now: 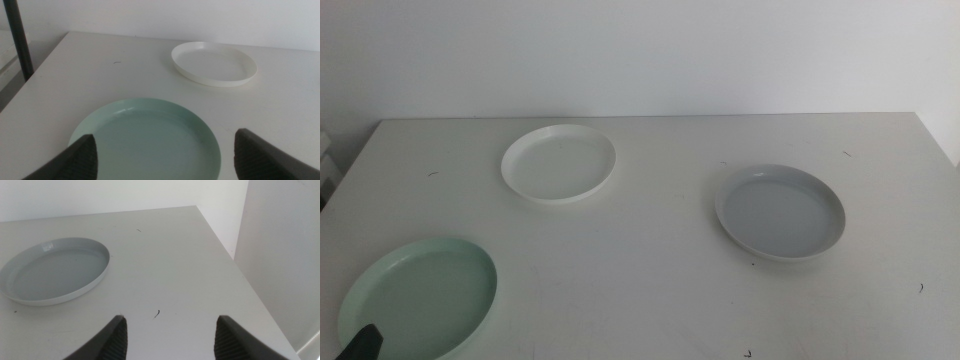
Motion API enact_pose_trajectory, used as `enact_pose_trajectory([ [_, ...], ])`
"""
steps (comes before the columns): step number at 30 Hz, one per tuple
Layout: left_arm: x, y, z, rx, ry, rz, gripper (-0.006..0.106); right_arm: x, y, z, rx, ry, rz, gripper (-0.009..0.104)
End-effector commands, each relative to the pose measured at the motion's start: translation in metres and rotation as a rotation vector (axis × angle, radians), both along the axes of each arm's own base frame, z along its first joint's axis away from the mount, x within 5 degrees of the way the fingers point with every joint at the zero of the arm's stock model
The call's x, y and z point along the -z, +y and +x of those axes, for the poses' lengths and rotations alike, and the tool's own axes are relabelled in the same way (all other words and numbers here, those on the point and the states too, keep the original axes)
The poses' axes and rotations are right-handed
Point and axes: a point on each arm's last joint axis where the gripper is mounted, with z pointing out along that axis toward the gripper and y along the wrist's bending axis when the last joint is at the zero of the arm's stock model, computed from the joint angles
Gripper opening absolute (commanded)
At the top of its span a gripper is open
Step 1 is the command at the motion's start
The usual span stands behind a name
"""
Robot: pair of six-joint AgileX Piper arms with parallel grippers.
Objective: Stack the three bowls on top of each other.
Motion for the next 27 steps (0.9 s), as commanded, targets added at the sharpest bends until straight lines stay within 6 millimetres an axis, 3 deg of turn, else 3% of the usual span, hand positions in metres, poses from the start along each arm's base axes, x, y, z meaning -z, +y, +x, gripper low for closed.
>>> enact_pose_trajectory([
  [1,-0.024,0.000,0.000,-0.003,-0.118,-0.024,0.105,-0.015,0.001,-0.002,-0.014,-0.114,-0.027,0.045],
  [10,-0.085,-0.001,0.010,-0.002,-0.128,-0.025,0.105,-0.015,0.001,-0.002,-0.014,-0.114,-0.027,0.045],
  [18,-0.146,-0.002,0.040,-0.009,-0.092,-0.061,0.105,-0.015,0.001,-0.002,-0.014,-0.114,-0.027,0.045],
  [22,-0.175,-0.003,0.057,-0.018,-0.020,-0.102,0.105,-0.015,0.001,-0.002,-0.014,-0.114,-0.027,0.045],
  [27,-0.206,-0.004,0.078,-0.030,0.203,-0.084,0.105,-0.015,0.001,-0.002,-0.014,-0.114,-0.027,0.045],
])
